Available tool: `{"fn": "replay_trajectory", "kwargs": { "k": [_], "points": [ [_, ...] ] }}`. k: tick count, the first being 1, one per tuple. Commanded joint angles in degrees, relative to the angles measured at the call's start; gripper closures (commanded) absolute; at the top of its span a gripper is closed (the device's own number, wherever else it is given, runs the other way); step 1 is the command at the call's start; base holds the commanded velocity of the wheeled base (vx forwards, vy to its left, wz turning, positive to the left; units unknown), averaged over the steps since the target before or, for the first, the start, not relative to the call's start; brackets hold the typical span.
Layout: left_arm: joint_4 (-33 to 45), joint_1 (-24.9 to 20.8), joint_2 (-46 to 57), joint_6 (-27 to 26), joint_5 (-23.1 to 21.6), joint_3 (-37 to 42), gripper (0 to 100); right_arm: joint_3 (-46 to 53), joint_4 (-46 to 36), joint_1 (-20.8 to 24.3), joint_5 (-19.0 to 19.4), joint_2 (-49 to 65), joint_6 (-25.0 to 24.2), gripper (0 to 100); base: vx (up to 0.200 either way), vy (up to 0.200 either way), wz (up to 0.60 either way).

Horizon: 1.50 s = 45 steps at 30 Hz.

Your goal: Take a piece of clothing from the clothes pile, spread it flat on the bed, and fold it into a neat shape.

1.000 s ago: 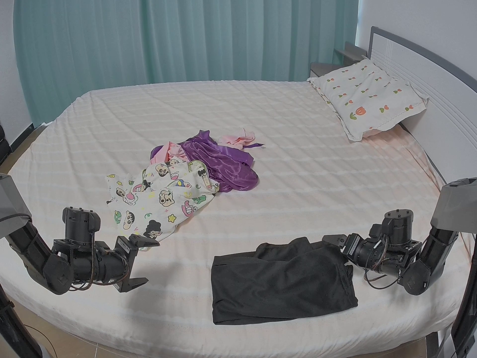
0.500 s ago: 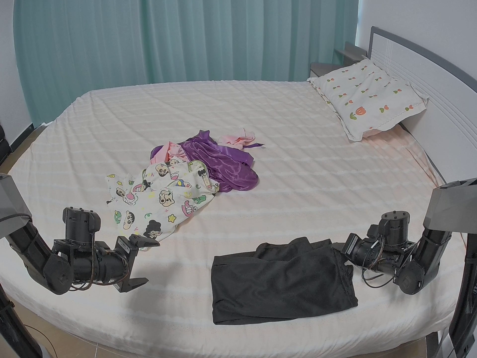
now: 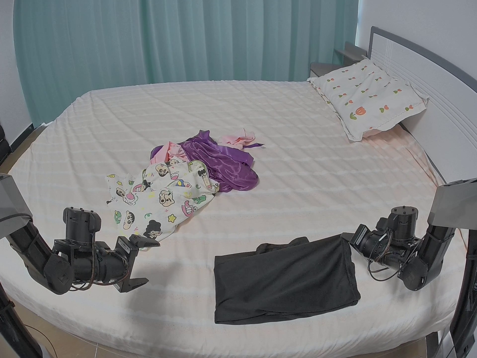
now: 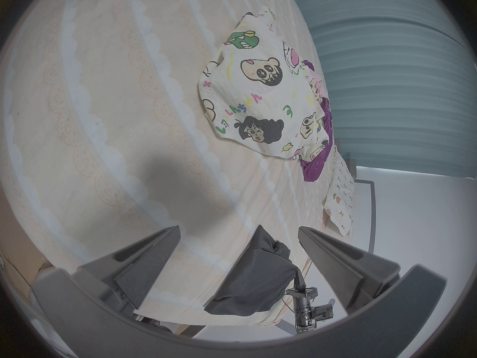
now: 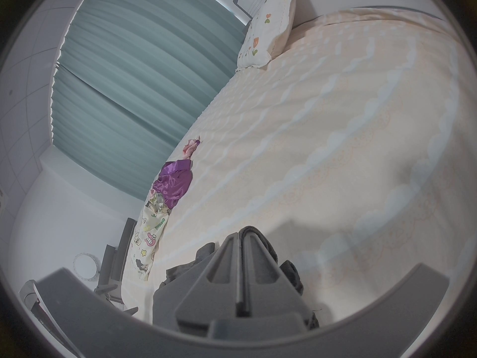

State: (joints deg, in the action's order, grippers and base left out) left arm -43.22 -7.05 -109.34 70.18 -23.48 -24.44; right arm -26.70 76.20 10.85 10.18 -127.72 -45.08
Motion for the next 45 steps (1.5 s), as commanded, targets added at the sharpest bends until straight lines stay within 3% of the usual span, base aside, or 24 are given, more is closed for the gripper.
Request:
{"fn": "replay_trajectory", "kwargs": {
  "k": [1, 7, 8, 19, 26, 32, 39, 45],
  "points": [
    [-0.03, 0.01, -0.09, 0.04, 0.01, 0.01, 0, -0.02, 0.09, -0.04, 0.02, -0.34, -0.01, 100, 0.0, 0.0, 0.0],
    [-0.03, 0.01, -0.09, 0.04, 0.01, 0.01, 0, -0.2, 0.0, -0.83, 0.37, -0.51, -0.45, 100, 0.0, 0.0, 0.0],
    [-0.03, 0.01, -0.17, -0.04, 0.01, 0.01, 0, -0.2, 0.09, -0.92, 0.37, -0.6, -0.45, 0, 0.0, 0.0, 0.0],
    [-0.03, -0.25, -0.35, -1.36, 0.01, 0.1, 0, 2.97, -0.53, -1.62, 0.37, 5.99, -0.36, 0, 0.0, 0.0, 0.0],
    [-0.03, -0.78, -0.79, -1.71, 0.28, 0.1, 0, 14.66, 0.44, 0.05, 0.28, 10.39, 0.08, 0, 0.0, 0.0, 0.0],
    [-0.03, -0.86, -0.79, -1.8, 0.28, 0.18, 0, 20.55, 4.22, 0.49, 0.46, 9.24, 0.17, 0, -0.1, 0.0, 0.0],
    [-0.03, -0.86, -0.79, -1.8, 0.36, 0.1, 0, 21.6, 4.57, 4.88, 0.81, 7.49, 0.61, 0, 0.0, 0.0, 0.0],
    [-0.03, -0.86, -0.79, -1.89, 0.28, 0.1, 0, 20.98, 6.06, 5.41, 0.81, 5.11, 0.96, 0, 0.0, 0.0, 0.0]
  ]
}}
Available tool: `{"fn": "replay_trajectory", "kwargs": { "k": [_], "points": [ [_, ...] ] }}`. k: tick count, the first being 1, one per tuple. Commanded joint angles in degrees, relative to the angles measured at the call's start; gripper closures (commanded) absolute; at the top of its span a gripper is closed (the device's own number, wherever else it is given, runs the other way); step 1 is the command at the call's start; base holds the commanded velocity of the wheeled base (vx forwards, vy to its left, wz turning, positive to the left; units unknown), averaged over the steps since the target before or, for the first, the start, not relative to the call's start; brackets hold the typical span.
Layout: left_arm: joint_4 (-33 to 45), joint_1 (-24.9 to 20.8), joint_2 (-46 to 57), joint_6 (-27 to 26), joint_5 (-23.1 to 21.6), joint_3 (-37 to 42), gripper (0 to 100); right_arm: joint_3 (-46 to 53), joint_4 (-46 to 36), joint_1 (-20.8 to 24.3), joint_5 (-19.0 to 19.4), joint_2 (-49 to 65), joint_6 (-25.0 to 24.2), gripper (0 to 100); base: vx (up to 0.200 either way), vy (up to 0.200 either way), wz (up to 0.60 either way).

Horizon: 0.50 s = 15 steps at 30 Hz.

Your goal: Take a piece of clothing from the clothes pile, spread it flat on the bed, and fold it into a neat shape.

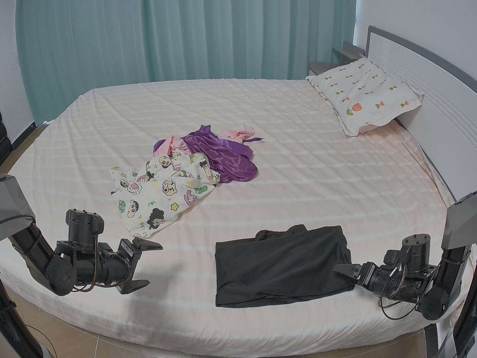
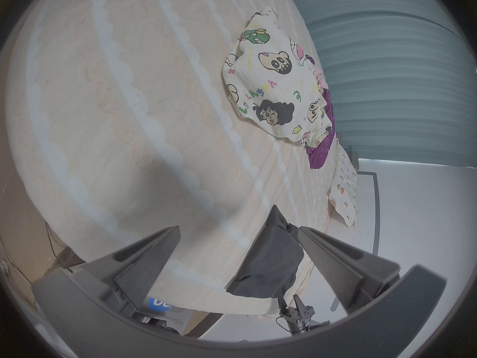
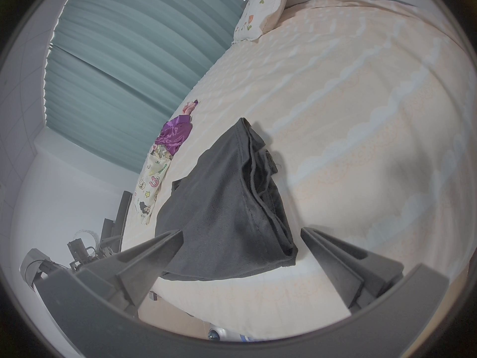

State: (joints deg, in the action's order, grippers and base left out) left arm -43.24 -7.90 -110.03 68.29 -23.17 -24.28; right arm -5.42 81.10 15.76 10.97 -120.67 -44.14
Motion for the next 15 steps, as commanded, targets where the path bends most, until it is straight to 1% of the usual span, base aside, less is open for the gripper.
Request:
{"fn": "replay_trajectory", "kwargs": {
  "k": [1, 2, 3, 5, 8, 10, 15],
  "points": [
    [0.0, -0.01, -0.18, 0.0, 0.06, -0.06, 0, -0.11, 2.04, 0.41, 0.01, -2.2, 0.02, 0, 0.0, 0.0, 0.0],
    [0.0, -0.01, -0.18, 0.0, -0.03, -0.06, 0, -0.02, 2.39, 0.41, 0.01, -2.28, 0.02, 100, 0.0, 0.0, 0.0],
    [0.0, -0.01, -0.09, 0.0, -0.03, -0.06, 0, 0.42, 4.24, 0.32, 0.01, -2.99, 0.2, 100, 0.0, 0.0, 0.0],
    [0.0, -0.01, -0.18, 0.0, -0.03, -0.06, 0, 1.38, 5.29, 0.15, -0.16, -3.34, 0.55, 100, 0.0, 0.0, 0.0],
    [0.0, -0.01, -0.18, 0.0, -0.03, -0.06, 0, 2.88, 5.82, 0.23, -0.25, -3.25, 0.9, 100, 0.0, 0.0, 0.0],
    [0.0, -0.01, -0.27, 0.0, 0.06, -0.06, 0, 4.46, 6.08, -0.12, -0.25, -3.34, 2.13, 100, 0.0, 0.0, 0.0],
    [0.0, -0.01, -0.27, 0.0, 0.06, -0.06, 0, 5.42, 6.17, -0.73, -0.34, -2.99, 2.39, 100, 0.0, 0.0, 0.0]
  ]
}}
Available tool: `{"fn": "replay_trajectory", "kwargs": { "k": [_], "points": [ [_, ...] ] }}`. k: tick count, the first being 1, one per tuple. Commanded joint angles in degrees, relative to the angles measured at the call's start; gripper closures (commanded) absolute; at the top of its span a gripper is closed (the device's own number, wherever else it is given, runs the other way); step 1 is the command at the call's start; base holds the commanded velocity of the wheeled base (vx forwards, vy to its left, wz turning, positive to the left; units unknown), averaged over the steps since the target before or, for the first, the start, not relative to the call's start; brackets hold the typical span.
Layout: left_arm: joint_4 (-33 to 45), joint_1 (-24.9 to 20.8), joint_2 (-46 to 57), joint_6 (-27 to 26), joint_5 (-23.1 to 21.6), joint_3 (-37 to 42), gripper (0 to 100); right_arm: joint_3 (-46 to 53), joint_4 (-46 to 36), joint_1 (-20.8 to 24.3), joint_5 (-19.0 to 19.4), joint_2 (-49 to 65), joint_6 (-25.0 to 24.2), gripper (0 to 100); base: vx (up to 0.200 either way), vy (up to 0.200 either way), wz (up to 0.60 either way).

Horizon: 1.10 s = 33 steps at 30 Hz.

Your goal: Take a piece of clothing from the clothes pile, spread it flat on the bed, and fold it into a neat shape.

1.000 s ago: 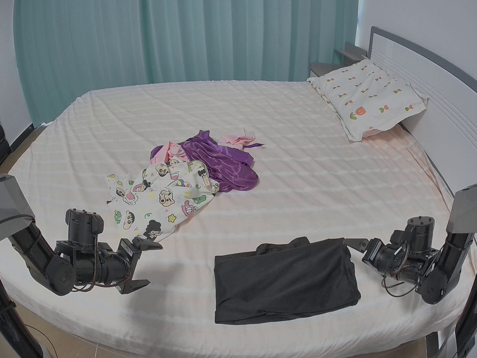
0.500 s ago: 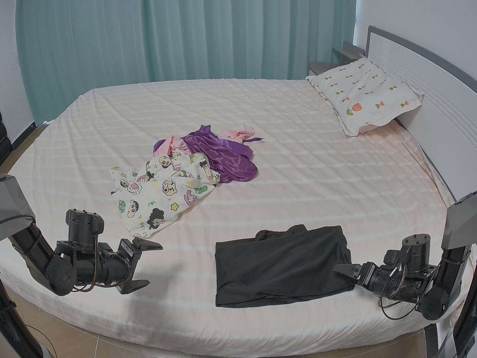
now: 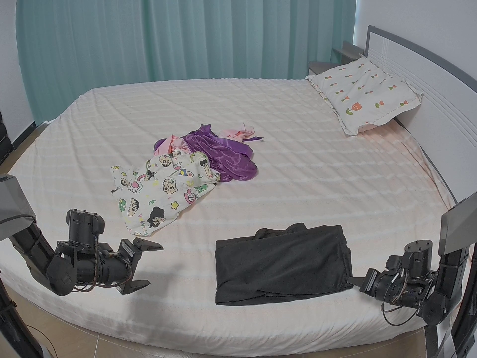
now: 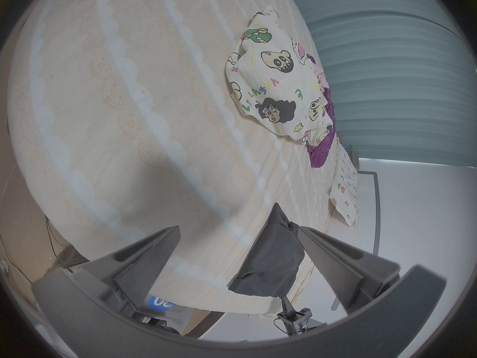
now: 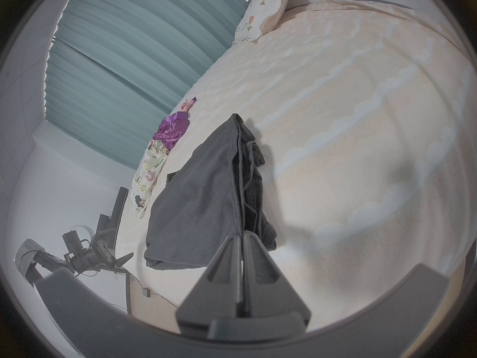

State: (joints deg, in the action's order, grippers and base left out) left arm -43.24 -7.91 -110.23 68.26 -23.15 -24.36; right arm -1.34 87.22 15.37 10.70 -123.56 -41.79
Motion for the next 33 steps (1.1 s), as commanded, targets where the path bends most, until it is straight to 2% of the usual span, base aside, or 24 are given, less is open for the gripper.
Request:
{"fn": "replay_trajectory", "kwargs": {
  "k": [1, 6, 12, 18, 33],
  "points": [
    [0.0, 0.0, -0.08, 0.04, 0.03, 0.01, 0, 1.34, 0.05, -0.43, -0.16, -0.1, 0.04, 100, 0.0, 0.0, 0.0],
    [0.0, 0.0, -0.08, 0.04, 0.03, 0.01, 0, 1.34, -0.3, -1.93, -0.42, 1.04, 0.13, 100, 0.0, 0.0, 0.0],
    [0.0, 0.0, -0.08, 0.04, 0.03, 0.01, 0, 1.34, -4.78, -2.54, -0.24, 3.68, 0.83, 100, 0.0, 0.0, 0.0],
    [0.0, 0.0, -0.08, 0.04, 0.03, 0.1, 0, 1.34, -7.51, -3.86, -0.16, 3.33, 4.17, 100, 0.0, 0.0, 0.0],
    [0.0, 0.0, -0.08, 0.04, 0.03, 0.01, 0, 1.34, -9.88, -5.44, -0.07, 3.68, 7.34, 100, 0.0, 0.0, 0.0]
  ]
}}
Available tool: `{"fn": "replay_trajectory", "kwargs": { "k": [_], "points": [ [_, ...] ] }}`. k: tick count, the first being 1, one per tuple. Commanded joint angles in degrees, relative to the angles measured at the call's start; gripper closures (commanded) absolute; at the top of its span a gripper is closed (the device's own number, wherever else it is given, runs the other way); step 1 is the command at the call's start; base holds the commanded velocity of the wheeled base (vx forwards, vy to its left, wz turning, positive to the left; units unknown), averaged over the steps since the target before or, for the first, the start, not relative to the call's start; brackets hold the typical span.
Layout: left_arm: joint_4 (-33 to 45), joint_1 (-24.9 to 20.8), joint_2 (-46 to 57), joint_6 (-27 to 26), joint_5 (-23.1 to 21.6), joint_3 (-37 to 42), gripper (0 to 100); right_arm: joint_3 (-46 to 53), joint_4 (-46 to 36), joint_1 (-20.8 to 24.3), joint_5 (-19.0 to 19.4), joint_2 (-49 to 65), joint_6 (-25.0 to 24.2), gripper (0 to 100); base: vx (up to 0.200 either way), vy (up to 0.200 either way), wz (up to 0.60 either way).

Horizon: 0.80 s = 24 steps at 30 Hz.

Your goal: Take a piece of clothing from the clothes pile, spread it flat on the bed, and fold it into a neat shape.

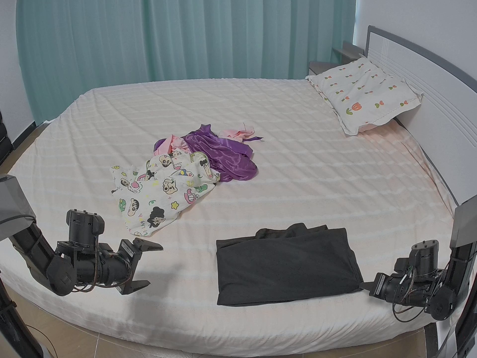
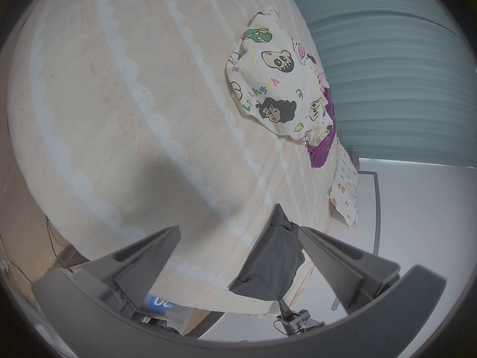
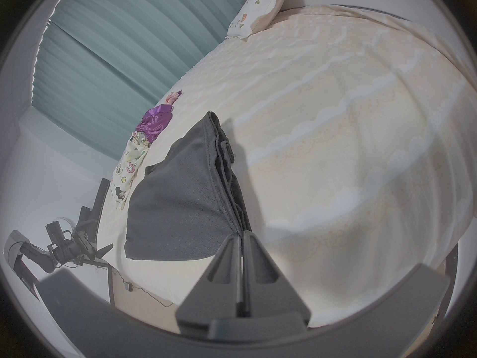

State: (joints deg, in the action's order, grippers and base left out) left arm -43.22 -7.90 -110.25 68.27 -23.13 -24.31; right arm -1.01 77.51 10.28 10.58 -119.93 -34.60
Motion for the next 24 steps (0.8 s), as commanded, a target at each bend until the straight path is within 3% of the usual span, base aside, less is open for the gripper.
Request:
{"fn": "replay_trajectory", "kwargs": {
  "k": [1, 2, 12, 24],
  "points": [
    [-0.03, -0.01, -0.05, 0.02, 0.01, -0.04, 0, 1.01, -0.16, -0.35, 0.05, 0.05, 0.14, 100, 0.0, 0.0, 0.0],
    [-0.03, -0.01, -0.05, 0.02, 0.01, -0.04, 0, 1.01, -1.39, -0.26, 0.05, -0.13, 0.76, 0, 0.0, 0.0, 0.0],
    [-0.03, -0.1, -0.05, 0.02, 0.01, -0.04, 0, -1.1, 4.67, -1.49, 0.32, -0.13, 1.29, 0, 0.0, 0.0, 0.0],
    [-0.03, -0.1, -0.05, 0.11, 0.01, 0.05, 0, -24.48, 3.35, -1.75, 1.2, -11.38, 0.58, 0, 0.0, 0.0, 0.0]
  ]
}}
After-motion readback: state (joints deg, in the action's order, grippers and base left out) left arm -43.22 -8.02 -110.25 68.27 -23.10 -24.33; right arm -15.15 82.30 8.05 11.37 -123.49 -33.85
